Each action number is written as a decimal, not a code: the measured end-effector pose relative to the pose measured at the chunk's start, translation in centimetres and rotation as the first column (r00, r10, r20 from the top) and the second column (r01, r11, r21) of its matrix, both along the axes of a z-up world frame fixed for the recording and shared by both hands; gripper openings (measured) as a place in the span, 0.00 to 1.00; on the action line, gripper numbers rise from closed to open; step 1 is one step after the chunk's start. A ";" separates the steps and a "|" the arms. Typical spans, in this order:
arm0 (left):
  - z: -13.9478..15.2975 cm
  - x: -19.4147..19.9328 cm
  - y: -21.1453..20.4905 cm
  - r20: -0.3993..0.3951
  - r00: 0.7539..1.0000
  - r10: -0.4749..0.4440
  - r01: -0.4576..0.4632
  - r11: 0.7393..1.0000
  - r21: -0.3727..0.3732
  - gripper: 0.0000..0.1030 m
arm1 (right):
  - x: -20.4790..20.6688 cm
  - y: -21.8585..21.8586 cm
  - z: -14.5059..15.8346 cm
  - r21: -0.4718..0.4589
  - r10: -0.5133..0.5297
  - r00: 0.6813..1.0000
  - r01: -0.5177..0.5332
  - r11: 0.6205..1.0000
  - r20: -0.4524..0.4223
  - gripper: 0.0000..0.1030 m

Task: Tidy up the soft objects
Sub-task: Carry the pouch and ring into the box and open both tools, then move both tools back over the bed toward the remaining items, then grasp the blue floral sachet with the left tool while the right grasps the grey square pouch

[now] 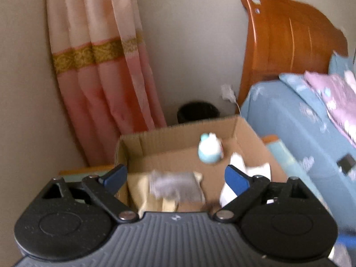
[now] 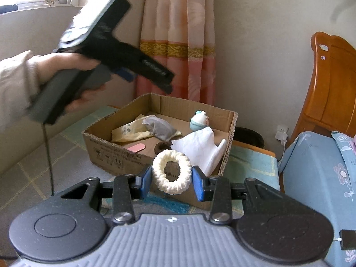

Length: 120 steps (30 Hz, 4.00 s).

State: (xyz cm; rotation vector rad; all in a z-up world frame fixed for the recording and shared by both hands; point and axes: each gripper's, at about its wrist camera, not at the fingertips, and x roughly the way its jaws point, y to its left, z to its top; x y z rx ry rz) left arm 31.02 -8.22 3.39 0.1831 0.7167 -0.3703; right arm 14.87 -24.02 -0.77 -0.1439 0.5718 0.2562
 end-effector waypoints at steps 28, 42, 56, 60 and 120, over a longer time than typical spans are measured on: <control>2.5 -9.3 3.1 -0.044 0.992 -0.116 0.121 0.984 0.129 0.96 | 10.3 2.1 1.7 0.035 -0.016 0.991 0.021 0.999 -0.131 1.00; 3.9 -14.4 5.5 0.007 0.996 -0.087 0.087 0.995 0.042 0.97 | 4.5 0.7 3.0 0.039 -0.128 0.979 0.136 0.990 -0.159 1.00; -1.6 -15.8 6.8 -0.073 0.997 -0.039 0.032 0.995 -0.098 0.98 | -1.1 1.1 -6.3 -0.093 -0.246 0.918 0.228 0.969 -0.313 1.00; -3.7 -15.5 5.9 -0.098 0.994 -0.058 0.053 0.997 -0.051 0.98 | -1.7 0.9 -8.3 -0.082 -0.259 0.895 0.247 0.966 -0.362 1.00; -10.8 -11.8 3.6 -0.250 0.949 -0.190 0.201 0.979 0.018 0.34 | -1.2 1.3 -9.2 -0.058 -0.167 0.952 0.158 0.986 -0.257 1.00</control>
